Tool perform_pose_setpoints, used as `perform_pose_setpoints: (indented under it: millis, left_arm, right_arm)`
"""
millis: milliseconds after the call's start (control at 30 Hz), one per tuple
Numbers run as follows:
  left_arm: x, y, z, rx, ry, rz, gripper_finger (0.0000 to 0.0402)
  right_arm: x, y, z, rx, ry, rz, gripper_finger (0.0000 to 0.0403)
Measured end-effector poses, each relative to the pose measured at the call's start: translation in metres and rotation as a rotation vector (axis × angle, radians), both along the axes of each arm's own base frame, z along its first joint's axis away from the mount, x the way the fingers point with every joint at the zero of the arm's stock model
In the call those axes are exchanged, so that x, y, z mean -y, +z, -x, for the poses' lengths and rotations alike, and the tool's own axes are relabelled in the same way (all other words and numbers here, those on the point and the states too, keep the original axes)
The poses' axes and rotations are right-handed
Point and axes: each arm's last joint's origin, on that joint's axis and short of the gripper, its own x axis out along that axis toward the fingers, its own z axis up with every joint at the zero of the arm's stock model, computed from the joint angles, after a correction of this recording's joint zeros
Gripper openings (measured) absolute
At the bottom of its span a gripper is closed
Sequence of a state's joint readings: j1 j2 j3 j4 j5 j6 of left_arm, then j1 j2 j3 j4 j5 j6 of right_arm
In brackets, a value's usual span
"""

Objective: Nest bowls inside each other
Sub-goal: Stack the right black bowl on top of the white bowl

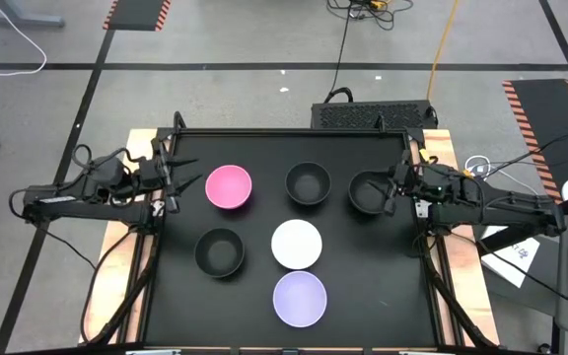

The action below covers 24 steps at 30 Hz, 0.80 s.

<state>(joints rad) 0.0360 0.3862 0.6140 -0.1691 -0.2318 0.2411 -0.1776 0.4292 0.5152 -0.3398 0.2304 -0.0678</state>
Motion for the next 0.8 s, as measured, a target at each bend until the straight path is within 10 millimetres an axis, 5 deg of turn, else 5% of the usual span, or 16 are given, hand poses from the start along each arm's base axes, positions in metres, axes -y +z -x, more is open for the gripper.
perform_pose_setpoints:
  millis: [333, 800]
  left_arm:
    - [0.000, -0.007, -0.005, -0.052, -0.025, 0.091, 0.0196]
    - [-0.002, -0.014, -0.024, -0.117, 0.030, 0.140, 0.0196]
  right_arm:
    - [0.002, -0.010, 0.001, -0.013, -0.110, -0.234, 0.0128]
    - [0.013, -0.004, -0.022, -0.400, -0.236, -0.457, 0.0128]
